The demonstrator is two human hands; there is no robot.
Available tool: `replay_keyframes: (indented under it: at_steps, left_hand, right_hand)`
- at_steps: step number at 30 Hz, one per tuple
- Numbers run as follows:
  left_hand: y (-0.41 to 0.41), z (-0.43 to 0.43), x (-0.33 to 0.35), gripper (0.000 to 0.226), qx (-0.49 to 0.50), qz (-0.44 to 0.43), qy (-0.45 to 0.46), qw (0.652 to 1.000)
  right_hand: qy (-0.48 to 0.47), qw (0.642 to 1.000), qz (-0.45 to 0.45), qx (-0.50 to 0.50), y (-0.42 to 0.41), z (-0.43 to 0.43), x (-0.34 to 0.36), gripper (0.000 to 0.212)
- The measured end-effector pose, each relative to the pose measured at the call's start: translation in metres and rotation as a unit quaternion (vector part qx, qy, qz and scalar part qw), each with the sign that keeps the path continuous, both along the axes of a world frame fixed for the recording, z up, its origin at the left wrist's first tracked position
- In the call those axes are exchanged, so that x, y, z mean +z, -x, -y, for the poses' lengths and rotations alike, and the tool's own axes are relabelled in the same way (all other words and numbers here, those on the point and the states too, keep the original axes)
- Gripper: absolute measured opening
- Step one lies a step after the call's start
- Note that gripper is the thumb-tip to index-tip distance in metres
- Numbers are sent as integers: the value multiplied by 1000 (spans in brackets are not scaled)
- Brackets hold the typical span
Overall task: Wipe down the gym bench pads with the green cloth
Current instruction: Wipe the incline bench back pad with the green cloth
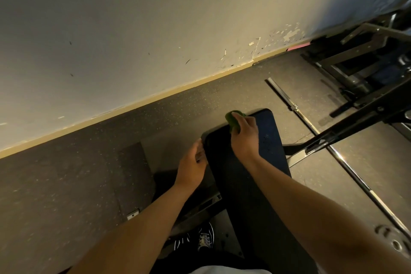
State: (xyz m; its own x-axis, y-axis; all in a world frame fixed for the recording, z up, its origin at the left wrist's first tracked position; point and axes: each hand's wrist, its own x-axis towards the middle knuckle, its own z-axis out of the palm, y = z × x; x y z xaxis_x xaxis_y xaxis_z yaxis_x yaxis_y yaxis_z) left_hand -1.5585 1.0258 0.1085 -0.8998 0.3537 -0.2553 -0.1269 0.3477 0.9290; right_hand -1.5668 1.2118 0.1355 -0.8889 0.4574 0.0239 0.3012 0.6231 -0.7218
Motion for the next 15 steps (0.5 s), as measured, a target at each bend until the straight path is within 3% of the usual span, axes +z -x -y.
replay_keyframes:
  at_steps: [7, 12, 15]
  left_hand:
    - [-2, 12, 5, 60, 19, 56, -37, 998]
    - [2, 6, 14, 52, 118, 237, -152, 952]
    - [4, 4, 13, 46, 107, 297, -180, 932]
  right_hand:
    - [-81, 994, 10, 71, -16, 52, -13, 44]
    - [-122, 980, 82, 136, -38, 86, -24, 49]
    - [-104, 978, 99, 148, -38, 90, -20, 59]
